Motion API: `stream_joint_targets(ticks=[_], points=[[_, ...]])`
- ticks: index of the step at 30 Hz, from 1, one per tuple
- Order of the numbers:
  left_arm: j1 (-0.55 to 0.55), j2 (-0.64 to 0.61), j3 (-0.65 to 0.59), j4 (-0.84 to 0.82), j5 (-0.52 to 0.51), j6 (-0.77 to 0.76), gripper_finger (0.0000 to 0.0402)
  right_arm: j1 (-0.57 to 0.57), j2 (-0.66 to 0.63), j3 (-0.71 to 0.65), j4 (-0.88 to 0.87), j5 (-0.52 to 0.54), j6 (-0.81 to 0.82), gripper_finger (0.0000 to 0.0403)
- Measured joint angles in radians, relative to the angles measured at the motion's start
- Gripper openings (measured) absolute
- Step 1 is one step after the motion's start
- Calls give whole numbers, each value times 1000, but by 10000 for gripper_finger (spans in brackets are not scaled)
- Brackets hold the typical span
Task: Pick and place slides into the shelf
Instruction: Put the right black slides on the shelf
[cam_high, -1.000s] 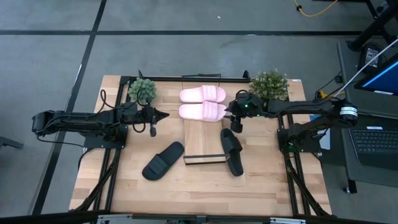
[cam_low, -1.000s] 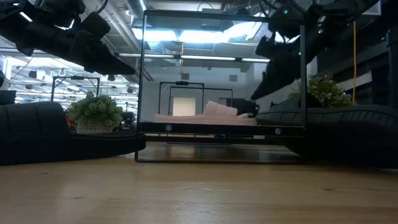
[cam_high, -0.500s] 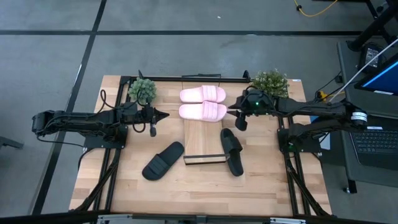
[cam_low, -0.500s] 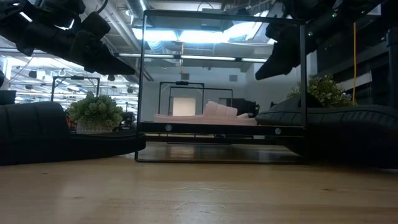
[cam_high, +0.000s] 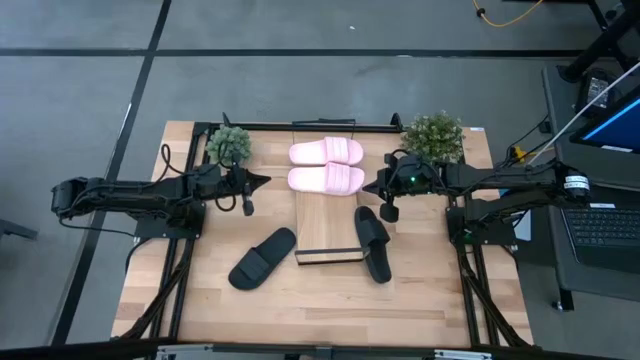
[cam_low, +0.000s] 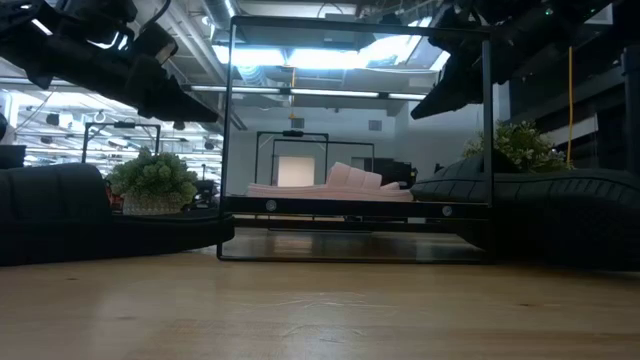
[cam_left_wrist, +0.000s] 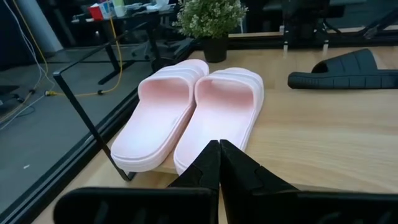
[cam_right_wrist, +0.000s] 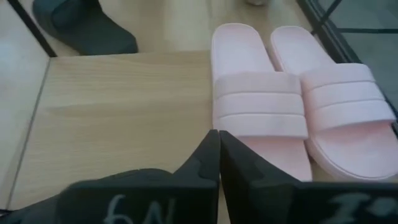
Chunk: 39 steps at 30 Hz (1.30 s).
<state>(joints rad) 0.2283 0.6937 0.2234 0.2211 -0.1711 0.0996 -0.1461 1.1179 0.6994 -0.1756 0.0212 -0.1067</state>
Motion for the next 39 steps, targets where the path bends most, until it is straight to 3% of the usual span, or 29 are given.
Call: stream_joint_targets(ticks=[10, 17, 39], points=[[0, 0, 0, 0, 0, 1, 0, 55, 1, -65, 141, 18, 9, 7], [0, 0, 0, 0, 0, 1, 0, 71, 1, -191, 260, 179, 26, 7], [0, 0, 0, 0, 0, 1, 0, -9, -24, -190, 352, 181, -9, 9]])
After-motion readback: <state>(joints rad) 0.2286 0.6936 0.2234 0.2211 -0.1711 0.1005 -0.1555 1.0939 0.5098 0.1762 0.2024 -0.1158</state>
